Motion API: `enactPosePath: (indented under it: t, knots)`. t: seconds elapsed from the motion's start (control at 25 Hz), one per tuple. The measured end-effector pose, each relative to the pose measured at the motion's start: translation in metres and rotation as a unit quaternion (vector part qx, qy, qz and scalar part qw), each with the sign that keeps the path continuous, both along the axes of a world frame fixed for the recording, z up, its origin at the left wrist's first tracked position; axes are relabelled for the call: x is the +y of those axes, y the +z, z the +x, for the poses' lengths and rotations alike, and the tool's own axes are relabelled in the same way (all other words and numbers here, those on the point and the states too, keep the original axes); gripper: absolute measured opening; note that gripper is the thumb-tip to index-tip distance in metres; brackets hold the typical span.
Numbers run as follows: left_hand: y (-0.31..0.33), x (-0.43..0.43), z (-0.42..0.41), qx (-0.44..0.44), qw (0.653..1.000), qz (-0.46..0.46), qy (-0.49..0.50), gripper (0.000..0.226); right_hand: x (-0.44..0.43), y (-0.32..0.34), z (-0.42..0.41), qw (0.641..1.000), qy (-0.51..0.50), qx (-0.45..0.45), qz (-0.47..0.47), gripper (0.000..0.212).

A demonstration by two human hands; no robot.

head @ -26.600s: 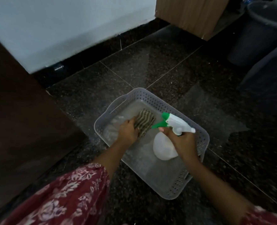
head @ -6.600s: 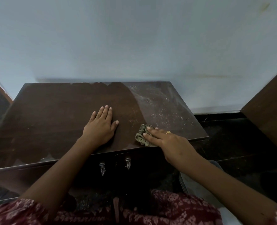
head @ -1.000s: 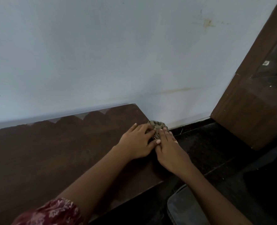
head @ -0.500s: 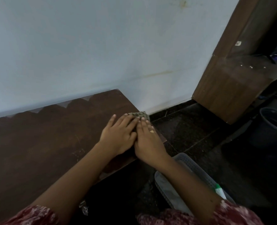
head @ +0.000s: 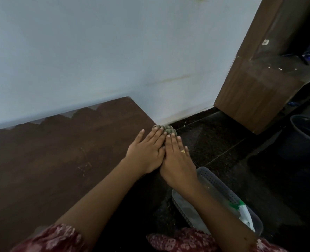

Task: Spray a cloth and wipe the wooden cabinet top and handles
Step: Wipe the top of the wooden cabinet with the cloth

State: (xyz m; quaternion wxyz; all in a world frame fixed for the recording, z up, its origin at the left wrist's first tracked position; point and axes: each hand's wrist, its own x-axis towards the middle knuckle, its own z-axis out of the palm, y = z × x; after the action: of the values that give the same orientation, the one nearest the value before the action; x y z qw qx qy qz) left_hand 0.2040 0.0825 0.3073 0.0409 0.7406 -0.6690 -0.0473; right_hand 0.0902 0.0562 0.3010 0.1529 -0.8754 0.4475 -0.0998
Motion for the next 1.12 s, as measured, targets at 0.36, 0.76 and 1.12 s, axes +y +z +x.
enactPosePath:
  t: [0.36,0.76,1.12]
  knots:
    - [0.01,-0.036,0.054,-0.021,0.993,0.07,0.089,0.055,-0.052,0.007,0.063,0.994,0.103,0.045,-0.003,0.063]
    - [0.007,-0.091,0.164,0.036,0.983,0.041,0.175,0.054,-0.132,-0.001,0.189,0.984,0.166,0.042,-0.044,0.055]
    - [0.0,-0.026,0.206,0.046,0.965,0.028,0.257,0.055,-0.08,-0.003,0.239,0.964,0.26,0.018,-0.06,0.054]
